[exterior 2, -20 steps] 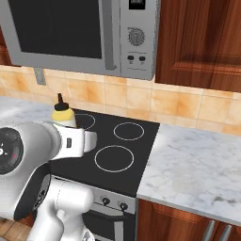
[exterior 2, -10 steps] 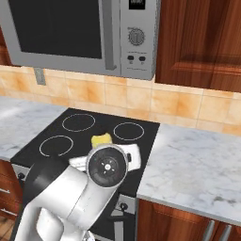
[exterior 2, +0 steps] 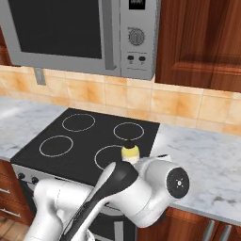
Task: Take 2 condiments from the cabinet and move them on the counter near the stove.Make sure the condiments are lined up with each other, next to each other.
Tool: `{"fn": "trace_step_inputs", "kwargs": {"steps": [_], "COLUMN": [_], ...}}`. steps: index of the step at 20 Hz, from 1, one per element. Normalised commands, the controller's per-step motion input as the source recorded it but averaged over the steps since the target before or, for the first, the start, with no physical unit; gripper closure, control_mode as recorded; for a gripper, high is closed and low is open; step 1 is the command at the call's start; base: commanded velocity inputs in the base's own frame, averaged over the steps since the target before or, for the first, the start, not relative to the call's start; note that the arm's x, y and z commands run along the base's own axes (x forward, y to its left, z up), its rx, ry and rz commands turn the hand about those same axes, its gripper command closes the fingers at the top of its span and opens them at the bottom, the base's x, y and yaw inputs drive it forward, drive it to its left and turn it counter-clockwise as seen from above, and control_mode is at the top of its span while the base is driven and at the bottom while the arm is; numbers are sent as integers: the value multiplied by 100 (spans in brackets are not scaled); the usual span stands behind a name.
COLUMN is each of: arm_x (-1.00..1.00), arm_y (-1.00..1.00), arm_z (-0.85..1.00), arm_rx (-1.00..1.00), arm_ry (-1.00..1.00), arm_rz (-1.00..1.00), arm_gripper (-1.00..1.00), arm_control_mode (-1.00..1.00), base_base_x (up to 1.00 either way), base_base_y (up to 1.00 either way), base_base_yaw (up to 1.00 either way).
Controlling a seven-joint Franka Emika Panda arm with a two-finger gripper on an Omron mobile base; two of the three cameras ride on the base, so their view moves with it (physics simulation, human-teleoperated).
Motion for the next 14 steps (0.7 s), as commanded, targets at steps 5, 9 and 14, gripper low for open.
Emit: {"fn": "trace_step_inputs", "kwargs": {"steps": [5, 9, 14], "arm_x": [77, 62, 54], "arm_y": [-33, -30, -28], "arm_z": [-65, -59, -35], "arm_rx": [13, 13, 8], "arm_ry": [1, 0, 0], "arm_rz": [19, 16, 10], "arm_gripper": [100, 100, 100], "arm_control_mode": [-100, -100, -100], "base_base_x": [0, 0, 0], "base_base_y": [0, 0, 0], "base_base_yaw": [0, 0, 0]}}
